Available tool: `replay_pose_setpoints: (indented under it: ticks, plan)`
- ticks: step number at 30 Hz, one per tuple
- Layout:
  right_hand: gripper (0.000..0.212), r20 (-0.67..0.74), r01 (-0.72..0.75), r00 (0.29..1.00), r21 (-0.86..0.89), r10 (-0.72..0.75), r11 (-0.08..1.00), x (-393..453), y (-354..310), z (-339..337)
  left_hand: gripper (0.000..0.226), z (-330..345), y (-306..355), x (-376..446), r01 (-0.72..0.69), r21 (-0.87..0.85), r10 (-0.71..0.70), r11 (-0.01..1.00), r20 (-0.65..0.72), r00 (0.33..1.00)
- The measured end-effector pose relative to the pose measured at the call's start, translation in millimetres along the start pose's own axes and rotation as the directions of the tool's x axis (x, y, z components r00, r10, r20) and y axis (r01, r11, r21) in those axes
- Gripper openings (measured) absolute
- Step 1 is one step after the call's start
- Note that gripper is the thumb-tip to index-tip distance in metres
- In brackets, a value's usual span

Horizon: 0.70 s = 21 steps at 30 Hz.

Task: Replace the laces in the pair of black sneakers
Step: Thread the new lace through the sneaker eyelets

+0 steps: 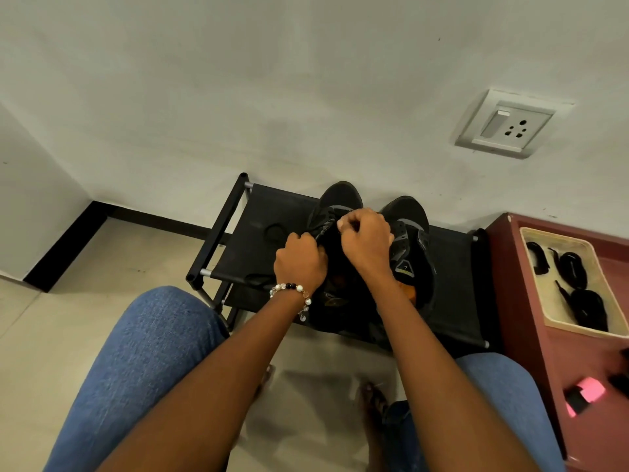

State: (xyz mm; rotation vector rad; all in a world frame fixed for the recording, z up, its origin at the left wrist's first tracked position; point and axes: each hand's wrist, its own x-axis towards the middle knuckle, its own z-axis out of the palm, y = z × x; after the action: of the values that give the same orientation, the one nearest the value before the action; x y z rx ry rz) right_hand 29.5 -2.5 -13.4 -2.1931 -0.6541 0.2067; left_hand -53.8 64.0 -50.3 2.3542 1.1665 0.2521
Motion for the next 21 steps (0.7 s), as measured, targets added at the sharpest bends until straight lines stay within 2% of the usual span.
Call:
replay_pose_setpoints:
  ticks: [1, 2, 3, 4, 5, 6, 7, 8, 10, 11, 12, 13, 14, 15, 17, 19, 21]
  plan:
    - [0.018, 0.001, -0.099, 0.995, 0.246, 0.102, 0.964, 1, -2, -4, 0.031, 0, 0, 0, 0.005, -0.007, -0.005, 1.000, -0.003, 1.000]
    - [0.018, 0.033, -0.186, 0.980, 0.515, 0.197, 0.837, 3, -4, -9, 0.031, -1, 1, 0, 0.010, -0.011, -0.010, 1.000, -0.006, 1.000]
    - [0.018, 0.089, -0.253, 0.956, 0.728, 0.278, 0.637, 4, -7, -15, 0.032, -1, 1, 0, 0.011, -0.012, -0.011, 1.000, -0.008, 1.000]
    - [0.017, 0.144, -0.277, 0.938, 0.860, 0.317, 0.429, 6, -7, -22, 0.032, -1, 1, 0, 0.009, -0.011, -0.009, 1.000, -0.008, 1.000]
    - [0.016, 0.175, -0.275, 0.927, 0.919, 0.333, 0.282, 9, -7, -28, 0.032, -1, 1, 0, 0.007, -0.011, -0.007, 1.000, -0.008, 1.000]
    - [0.015, 0.185, -0.267, 0.921, 0.941, 0.342, 0.208, 10, -6, -31, 0.032, -1, 1, 0, 0.006, -0.015, -0.007, 1.000, -0.008, 1.000]
    - [0.014, 0.181, -0.266, 0.919, 0.940, 0.350, 0.212, 9, -5, -31, 0.032, -1, 2, 0, 0.007, -0.020, -0.007, 1.000, -0.007, 1.000]
    - [0.013, 0.159, -0.266, 0.923, 0.921, 0.350, 0.283, 8, -4, -28, 0.032, -1, 1, 0, 0.009, -0.023, -0.009, 1.000, -0.006, 1.000]
    - [0.004, 0.067, -0.229, 0.959, 0.756, 0.275, 0.614, 7, -1, -21, 0.031, -1, 1, 0, 0.014, -0.028, -0.014, 1.000, -0.003, 1.000]
    - [0.006, 0.033, -0.175, 0.981, 0.590, 0.192, 0.788, 7, 1, -17, 0.031, -1, 1, 0, 0.014, -0.026, -0.014, 1.000, -0.002, 1.000]
    - [0.014, 0.031, -0.086, 0.996, 0.382, 0.080, 0.920, 8, 4, -15, 0.030, -2, 1, 0, 0.011, -0.021, -0.011, 1.000, -0.002, 1.000]
    - [0.019, 0.066, 0.026, 0.997, 0.143, -0.036, 0.989, 9, 8, -12, 0.030, -2, 1, 0, 0.009, -0.014, -0.009, 1.000, -0.001, 1.000]
    - [0.021, 0.128, 0.139, 0.984, -0.109, -0.125, 0.984, 9, 10, -9, 0.031, -1, 1, 0, 0.008, -0.006, -0.008, 1.000, 0.001, 1.000]
    - [0.022, 0.197, 0.220, 0.967, -0.313, -0.163, 0.924, 7, 10, -7, 0.031, -2, 1, 0, 0.006, -0.001, -0.006, 1.000, 0.004, 1.000]
    - [0.021, 0.243, 0.284, 0.952, -0.492, -0.184, 0.823, 2, 7, -3, 0.031, -2, 2, -1, 0.002, 0.010, -0.002, 1.000, 0.005, 1.000]
    - [0.017, 0.183, 0.272, 0.961, -0.473, -0.208, 0.838, -2, 4, -2, 0.030, -2, 3, -1, 0.001, 0.021, -0.001, 1.000, 0.002, 1.000]
    - [0.013, 0.069, 0.168, 0.986, -0.301, -0.154, 0.939, -1, 3, -4, 0.028, -2, 4, -2, 0.006, 0.025, -0.006, 1.000, 0.001, 1.000]
